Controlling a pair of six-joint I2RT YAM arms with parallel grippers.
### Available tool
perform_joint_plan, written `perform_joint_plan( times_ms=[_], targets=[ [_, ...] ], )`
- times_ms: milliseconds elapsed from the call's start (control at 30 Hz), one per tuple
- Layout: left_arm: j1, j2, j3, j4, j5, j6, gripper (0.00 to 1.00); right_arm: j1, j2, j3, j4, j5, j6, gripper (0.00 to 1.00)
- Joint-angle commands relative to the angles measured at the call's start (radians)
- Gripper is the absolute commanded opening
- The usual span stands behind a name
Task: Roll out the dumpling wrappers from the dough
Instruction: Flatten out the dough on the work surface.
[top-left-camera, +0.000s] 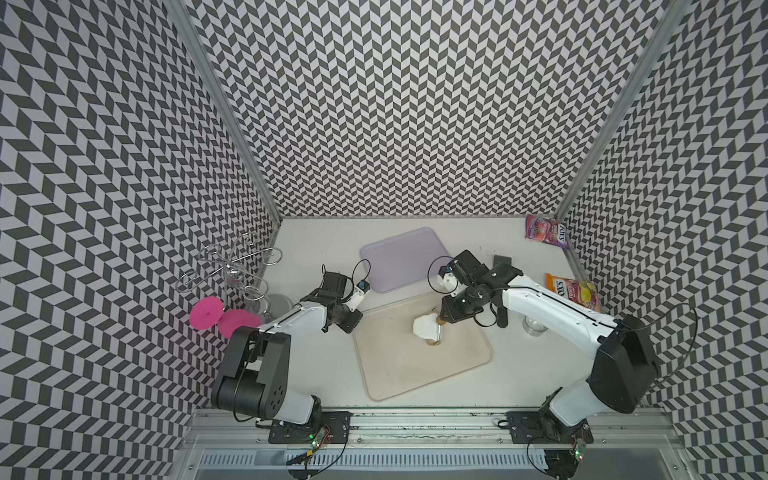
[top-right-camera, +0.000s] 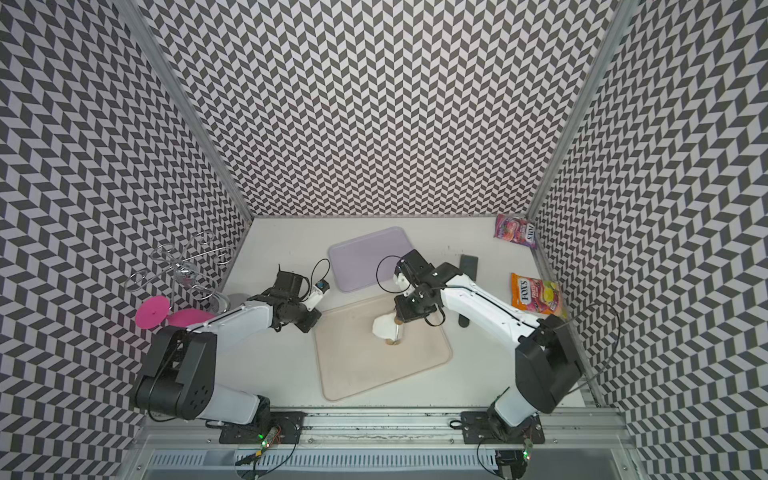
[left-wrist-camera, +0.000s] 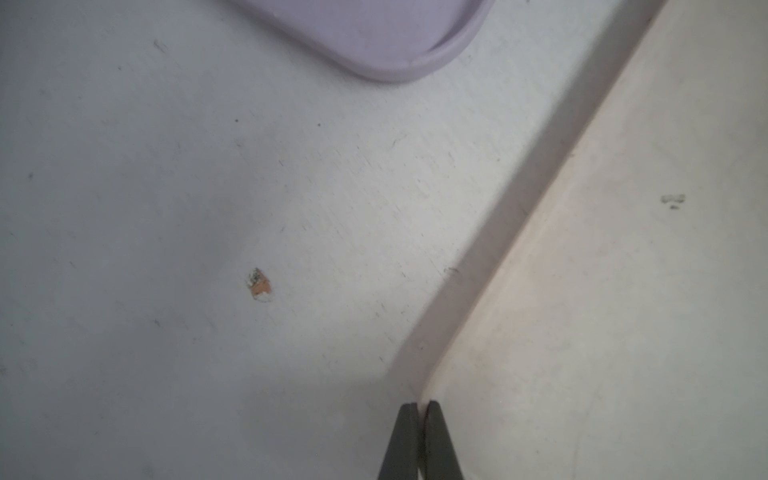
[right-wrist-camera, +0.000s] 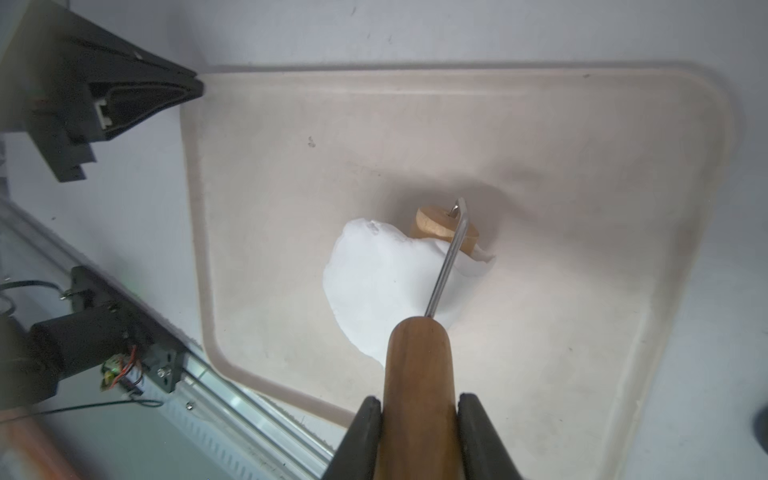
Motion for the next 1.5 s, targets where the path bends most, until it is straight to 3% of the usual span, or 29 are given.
perform_joint_plan(
  times_ms=[0, 167, 400, 500, 633, 700, 867, 1033, 1200, 1467],
  targets=[
    [-0.009, -0.005, -0.014, -0.006, 0.011, 0.004, 0.00, -0.006, -0.066, 0.073, -0.073, 0.065, -0.041, 0.00],
    [-0.009, -0.009, -0.015, -0.006, 0.009, 0.004, 0.00, -0.006, -0.094, 0.059, -0.007, -0.294, -0.099, 0.00],
    [-0.008, -0.009, -0.015, -0.008, 0.009, 0.004, 0.00, -0.005, -0.122, -0.083, 0.302, -0.747, -0.010, 0.00],
    [-0.009, -0.009, -0.014, -0.009, 0.008, 0.003, 0.00, -0.002, -0.118, -0.116, 0.350, -0.689, 0.018, 0.00],
    [-0.009, -0.009, -0.015, -0.008, 0.008, 0.003, 0.00, -0.002, -0.126, -0.126, 0.390, -0.742, 0.019, 0.00],
    [-0.009, -0.008, -0.016, -0.008, 0.009, 0.002, 0.00, -0.002, -0.154, -0.111, 0.391, -0.711, 0.023, 0.00],
    [-0.009, -0.009, -0.016, -0.007, 0.009, 0.002, 0.00, -0.003, -0.162, 0.020, 0.164, -0.350, -0.010, 0.00],
    [-0.009, -0.006, -0.017, -0.006, 0.015, 0.001, 0.00, -0.002, -0.164, 0.071, -0.010, -0.195, -0.039, 0.00],
    [-0.009, -0.006, -0.016, -0.003, 0.013, 0.001, 0.00, 0.014, -0.168, 0.022, -0.039, -0.216, -0.044, 0.00],
    [-0.009, -0.005, -0.014, -0.006, 0.014, 0.000, 0.00, 0.041, -0.137, -0.095, 0.084, -0.288, -0.013, 0.00]
  ],
)
